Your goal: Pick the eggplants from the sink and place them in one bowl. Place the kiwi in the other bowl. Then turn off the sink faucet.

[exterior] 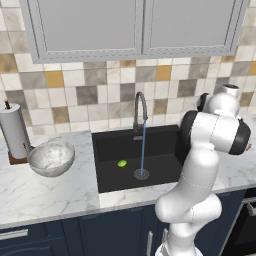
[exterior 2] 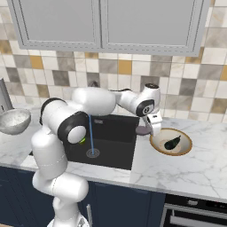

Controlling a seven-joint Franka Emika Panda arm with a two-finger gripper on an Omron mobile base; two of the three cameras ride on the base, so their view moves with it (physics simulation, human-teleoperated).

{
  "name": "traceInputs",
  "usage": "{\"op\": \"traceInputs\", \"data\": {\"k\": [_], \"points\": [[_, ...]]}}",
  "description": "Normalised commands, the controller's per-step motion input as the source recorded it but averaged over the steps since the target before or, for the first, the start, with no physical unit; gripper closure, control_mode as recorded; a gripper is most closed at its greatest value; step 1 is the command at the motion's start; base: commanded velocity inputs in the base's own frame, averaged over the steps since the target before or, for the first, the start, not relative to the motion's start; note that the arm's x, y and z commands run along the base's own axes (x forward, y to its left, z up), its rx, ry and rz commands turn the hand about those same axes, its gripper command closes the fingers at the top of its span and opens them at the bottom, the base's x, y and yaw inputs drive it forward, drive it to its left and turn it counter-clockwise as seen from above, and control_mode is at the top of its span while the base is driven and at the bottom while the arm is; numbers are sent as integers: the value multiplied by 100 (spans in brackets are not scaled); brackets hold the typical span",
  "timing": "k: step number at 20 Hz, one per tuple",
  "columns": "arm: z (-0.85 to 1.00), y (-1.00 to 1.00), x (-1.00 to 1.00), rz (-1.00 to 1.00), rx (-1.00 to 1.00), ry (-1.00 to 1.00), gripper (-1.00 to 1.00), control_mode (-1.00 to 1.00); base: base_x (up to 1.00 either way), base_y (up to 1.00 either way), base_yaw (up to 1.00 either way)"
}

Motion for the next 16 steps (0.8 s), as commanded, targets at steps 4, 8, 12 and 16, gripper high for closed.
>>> {"op": "traceInputs", "data": {"k": [4, 8, 12, 16], "points": [[-4, -61, 22, 0, 1, -2, 100, -100, 0, 0, 0], [-6, -58, 19, 0, 1, -3, 100, -100, 0, 0, 0], [-18, -49, 18, 0, 0, -4, 100, -100, 0, 0, 0], [-22, -41, 20, 0, 0, -4, 100, -100, 0, 0, 0]]}}
